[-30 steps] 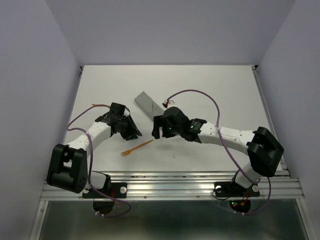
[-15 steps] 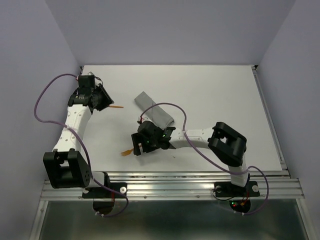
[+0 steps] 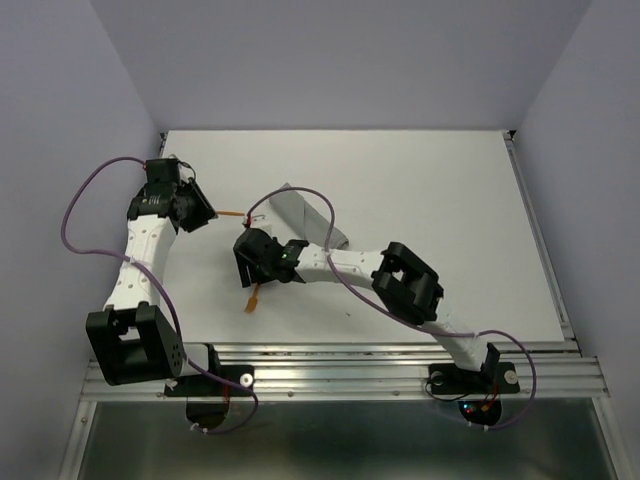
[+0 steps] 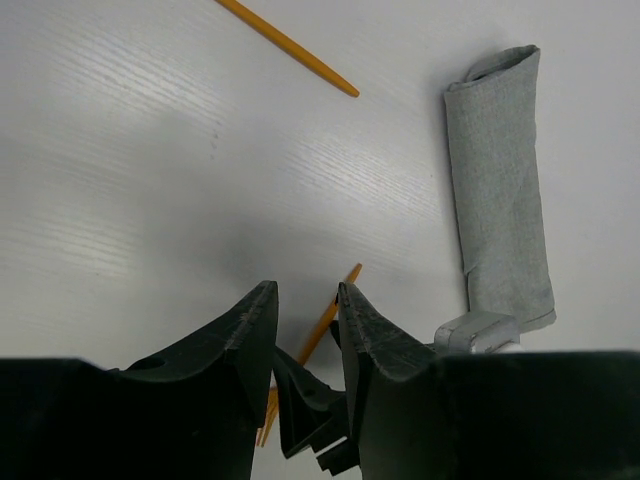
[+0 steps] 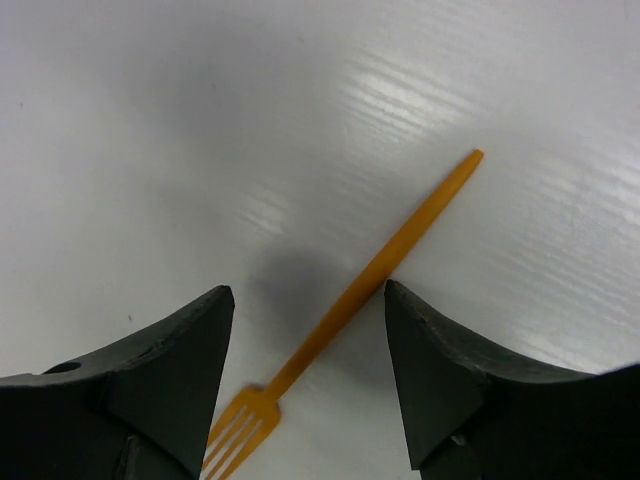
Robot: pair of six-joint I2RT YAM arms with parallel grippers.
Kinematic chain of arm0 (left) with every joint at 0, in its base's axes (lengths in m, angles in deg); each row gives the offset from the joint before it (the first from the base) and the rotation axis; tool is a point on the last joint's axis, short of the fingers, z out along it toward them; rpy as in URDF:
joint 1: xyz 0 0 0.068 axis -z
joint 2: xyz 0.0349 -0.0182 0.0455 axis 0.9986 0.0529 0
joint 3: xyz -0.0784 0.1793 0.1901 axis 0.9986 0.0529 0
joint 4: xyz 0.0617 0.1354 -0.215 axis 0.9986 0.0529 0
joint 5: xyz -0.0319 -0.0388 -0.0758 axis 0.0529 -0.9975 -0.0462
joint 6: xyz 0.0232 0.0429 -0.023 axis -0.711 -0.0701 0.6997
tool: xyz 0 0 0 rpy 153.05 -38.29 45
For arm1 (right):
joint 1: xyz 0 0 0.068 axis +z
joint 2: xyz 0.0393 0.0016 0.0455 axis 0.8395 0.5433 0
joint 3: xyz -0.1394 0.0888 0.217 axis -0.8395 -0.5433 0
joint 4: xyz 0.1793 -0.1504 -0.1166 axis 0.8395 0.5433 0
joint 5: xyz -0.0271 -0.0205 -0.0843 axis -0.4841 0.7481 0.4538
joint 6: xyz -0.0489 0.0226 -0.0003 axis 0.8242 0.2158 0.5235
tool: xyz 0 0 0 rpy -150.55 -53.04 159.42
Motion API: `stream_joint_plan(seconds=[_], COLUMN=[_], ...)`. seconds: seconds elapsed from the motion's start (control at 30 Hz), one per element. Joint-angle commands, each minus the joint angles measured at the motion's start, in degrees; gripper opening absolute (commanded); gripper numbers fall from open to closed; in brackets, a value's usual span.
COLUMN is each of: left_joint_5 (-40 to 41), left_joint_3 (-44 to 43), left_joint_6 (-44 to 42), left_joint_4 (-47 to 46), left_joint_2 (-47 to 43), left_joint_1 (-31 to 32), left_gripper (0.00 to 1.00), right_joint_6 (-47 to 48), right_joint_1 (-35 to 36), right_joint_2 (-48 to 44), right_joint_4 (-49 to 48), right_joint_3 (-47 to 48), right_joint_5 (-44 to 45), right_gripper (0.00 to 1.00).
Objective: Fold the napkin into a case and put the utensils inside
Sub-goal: Pick up the fork from the center of the board.
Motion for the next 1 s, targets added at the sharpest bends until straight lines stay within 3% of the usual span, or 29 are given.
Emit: stream_joint_plan(seconds=[0.0,0.2,0.3,0.37,0.53,0.57,0.63,0.67,0.77,0.97], left_joint_5=[-0.9,-2.4,-3.7,-4.3,-4.7,-4.8,-5.1,-5.3,-5.5,-5.5], left_joint_3=[0.7,1.5,2.1,2.6,3.0,2.9,2.9,2.9,3.2,3.6], left_joint_6=[-2.0,-1.9,-1.1,-1.0,-0.7,-0.6,-0.5,-0.5,-0.4,-0.7], left_joint_4=[-0.5,-1.4,-2.1,-2.6,-2.8,-2.8,-2.8,-2.8,-3.1,-3.2], left_joint_2=[-2.2,-2.0,-2.0,-2.0,-2.5,-2.5,-2.5,-2.6,-2.8,-2.8], left_joint_1=[-1.1,-1.8,-1.8,-1.8,-1.8,-1.8,-1.8,-1.8,-1.8,-1.8], left_gripper=[0.42,0.42,0.42,0.42,0.42,0.42,0.42,0.42,0.42,0.42], right_joint_6=[3.9,10.9,15.4,21.9,32.2,33.3,33.1,32.5,30.8,27.9], right_joint_1=[1.3,3.9,3.9,3.9,3.9,3.4,2.9,2.9,2.9,2.9], right_joint_2=[7.1,7.1,6.0,4.0,-1.8,-3.7,-4.8,-6.0,-7.5,-10.6], right_joint_4=[12.7,14.4,11.9,8.6,-3.1,-4.1,-5.2,-5.2,-5.1,-2.5], right_joint_3=[5.3,6.9,4.8,0.6,-9.2,-10.3,-12.0,-12.2,-13.8,-16.5], right_joint_5=[9.4,15.4,17.4,17.5,18.0,16.5,12.8,11.8,9.6,4.8], right_gripper=[0.63,0.42,0.18,0.15,0.23,0.34,0.41,0.5,0.58,0.58])
